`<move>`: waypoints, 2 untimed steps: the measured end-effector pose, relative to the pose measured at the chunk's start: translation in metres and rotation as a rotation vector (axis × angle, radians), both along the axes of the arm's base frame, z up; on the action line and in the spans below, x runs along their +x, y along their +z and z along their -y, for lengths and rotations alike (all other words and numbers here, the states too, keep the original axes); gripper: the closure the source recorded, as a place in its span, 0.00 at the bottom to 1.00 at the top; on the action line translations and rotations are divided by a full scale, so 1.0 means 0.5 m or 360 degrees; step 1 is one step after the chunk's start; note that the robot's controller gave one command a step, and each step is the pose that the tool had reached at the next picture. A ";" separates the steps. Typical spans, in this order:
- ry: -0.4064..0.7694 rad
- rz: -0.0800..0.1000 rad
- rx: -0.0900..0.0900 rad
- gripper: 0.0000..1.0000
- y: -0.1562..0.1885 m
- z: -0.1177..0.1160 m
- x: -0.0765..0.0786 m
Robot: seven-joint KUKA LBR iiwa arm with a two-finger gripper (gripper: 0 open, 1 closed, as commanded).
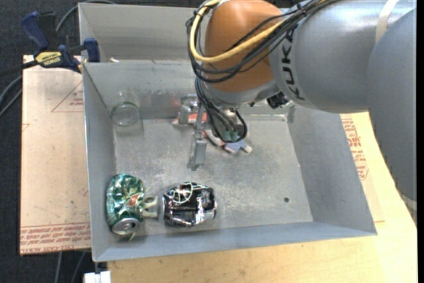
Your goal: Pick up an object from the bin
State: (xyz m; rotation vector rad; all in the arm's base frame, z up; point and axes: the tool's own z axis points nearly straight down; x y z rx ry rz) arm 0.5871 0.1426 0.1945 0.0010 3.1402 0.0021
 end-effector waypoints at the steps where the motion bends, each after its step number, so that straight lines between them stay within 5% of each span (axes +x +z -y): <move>1: 0.0675 -0.0005 0.0002 0.00 -0.203 -0.002 -0.111; 2: 0.0821 0.0010 0.0000 0.00 -0.105 0.026 -0.134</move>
Offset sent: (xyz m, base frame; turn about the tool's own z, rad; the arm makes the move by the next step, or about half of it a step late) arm -0.0682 -0.0133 -0.0547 -0.5177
